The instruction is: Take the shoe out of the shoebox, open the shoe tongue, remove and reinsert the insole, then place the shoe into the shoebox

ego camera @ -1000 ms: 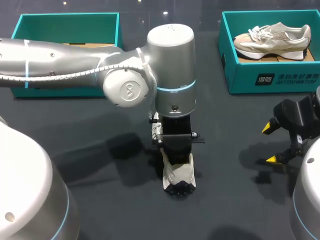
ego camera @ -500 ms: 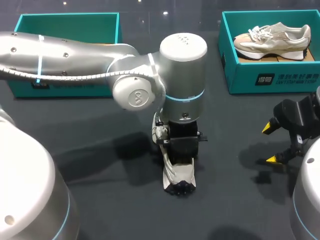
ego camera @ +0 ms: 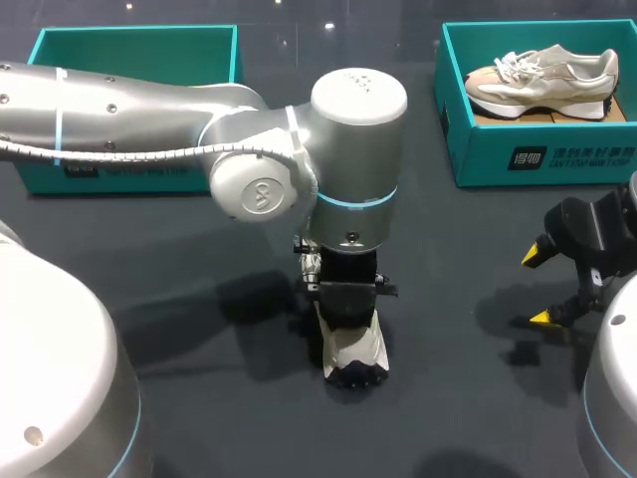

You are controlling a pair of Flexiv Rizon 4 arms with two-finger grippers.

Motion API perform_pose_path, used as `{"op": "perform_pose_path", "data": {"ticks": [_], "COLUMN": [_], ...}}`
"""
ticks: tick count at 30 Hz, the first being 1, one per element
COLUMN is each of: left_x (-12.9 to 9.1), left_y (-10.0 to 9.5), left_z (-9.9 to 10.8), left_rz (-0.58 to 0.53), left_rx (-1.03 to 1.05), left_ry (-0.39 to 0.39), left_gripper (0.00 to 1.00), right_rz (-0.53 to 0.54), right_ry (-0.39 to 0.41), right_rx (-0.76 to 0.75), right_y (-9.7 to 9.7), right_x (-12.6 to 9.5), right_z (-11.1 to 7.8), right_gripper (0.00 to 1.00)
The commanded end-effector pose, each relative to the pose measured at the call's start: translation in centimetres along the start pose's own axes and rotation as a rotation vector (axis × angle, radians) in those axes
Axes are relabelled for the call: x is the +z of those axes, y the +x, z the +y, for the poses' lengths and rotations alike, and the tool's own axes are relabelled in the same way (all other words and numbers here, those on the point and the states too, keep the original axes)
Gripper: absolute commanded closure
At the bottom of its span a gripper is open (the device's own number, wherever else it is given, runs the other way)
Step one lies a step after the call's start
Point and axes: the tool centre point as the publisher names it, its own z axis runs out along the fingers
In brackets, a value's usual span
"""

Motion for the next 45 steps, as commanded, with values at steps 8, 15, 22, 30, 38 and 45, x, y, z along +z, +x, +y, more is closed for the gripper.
{"op": "perform_pose_path", "data": {"ticks": [8,15,22,30,38,45], "left_x": [-0.1,-4.2,-5.3,-4.9,-4.3,-4.4], "left_y": [-1.4,-0.1,0.2,-0.3,-0.8,-0.5], "left_z": [1.9,1.3,2.8,4.2,3.9,4.5], "left_rz": [-0.008,-0.093,-0.149,-0.190,-0.165,-0.134], "left_rx": [-0.080,-0.115,-0.208,-0.244,-0.256,-0.315], "left_ry": [-0.045,-0.153,-0.219,-0.263,-0.298,-0.330], "left_gripper": [1.00,1.00,1.00,1.00,1.00,0.68], "right_rz": [-0.003,-0.003,-0.003,-0.003,-0.003,-0.003], "right_ry": [0.003,0.003,0.003,0.003,0.003,0.003], "right_rx": [0.000,0.000,0.000,0.000,0.000,0.000], "right_y": [0.2,0.2,0.2,0.2,0.2,0.2], "right_x": [0.0,0.0,0.0,0.0,0.0,0.0], "right_z": [0.0,0.0,0.0,0.0,0.0,0.0], "right_gripper": [0.00,0.00,0.00,0.00,0.00,0.00]}}
